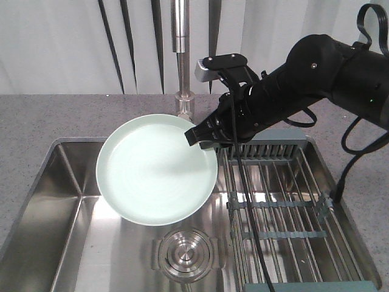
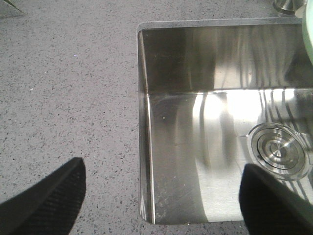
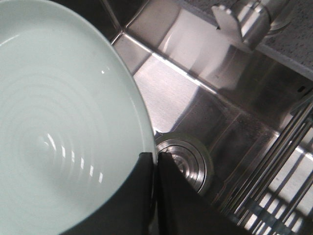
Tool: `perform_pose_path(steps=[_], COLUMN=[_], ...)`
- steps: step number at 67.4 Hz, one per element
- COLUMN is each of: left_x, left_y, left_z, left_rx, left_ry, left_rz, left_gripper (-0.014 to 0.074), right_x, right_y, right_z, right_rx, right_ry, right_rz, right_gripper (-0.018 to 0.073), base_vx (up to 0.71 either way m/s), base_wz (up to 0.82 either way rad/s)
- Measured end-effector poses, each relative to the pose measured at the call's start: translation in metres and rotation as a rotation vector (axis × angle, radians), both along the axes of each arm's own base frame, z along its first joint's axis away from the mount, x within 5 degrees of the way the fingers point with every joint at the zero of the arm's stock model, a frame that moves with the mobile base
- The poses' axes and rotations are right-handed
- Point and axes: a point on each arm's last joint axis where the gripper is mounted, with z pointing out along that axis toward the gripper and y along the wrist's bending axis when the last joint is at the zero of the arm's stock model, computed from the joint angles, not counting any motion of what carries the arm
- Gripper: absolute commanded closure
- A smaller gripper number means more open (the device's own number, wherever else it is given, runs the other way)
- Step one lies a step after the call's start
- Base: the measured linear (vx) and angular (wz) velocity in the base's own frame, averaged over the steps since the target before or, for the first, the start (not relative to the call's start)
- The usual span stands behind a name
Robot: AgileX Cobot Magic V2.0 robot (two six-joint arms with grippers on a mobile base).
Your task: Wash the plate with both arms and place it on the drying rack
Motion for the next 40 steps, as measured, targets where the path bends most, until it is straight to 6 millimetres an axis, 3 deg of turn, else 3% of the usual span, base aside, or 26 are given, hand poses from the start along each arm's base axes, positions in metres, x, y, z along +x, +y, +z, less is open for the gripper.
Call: perform_pose_path(steps=[19, 40], left_x=[0.0, 0.0], left_y=[0.0, 0.0], left_z=[0.0, 0.0], left_rx=[0.0, 0.0], left_ry=[0.0, 0.0], left_rz=[0.0, 0.0], left_gripper=[0.001, 0.001], right_x=[0.028, 0.041], right_y=[-0.018, -0.054], right_z=[0.005, 0.008], right_rx=[-0.023, -0.044], right_ry=[-0.036, -0.035], right_rz=[-0.029, -0.089], right_gripper=[0.0561, 0.0561], base_vx=[0.0, 0.0], base_wz=[0.0, 0.0])
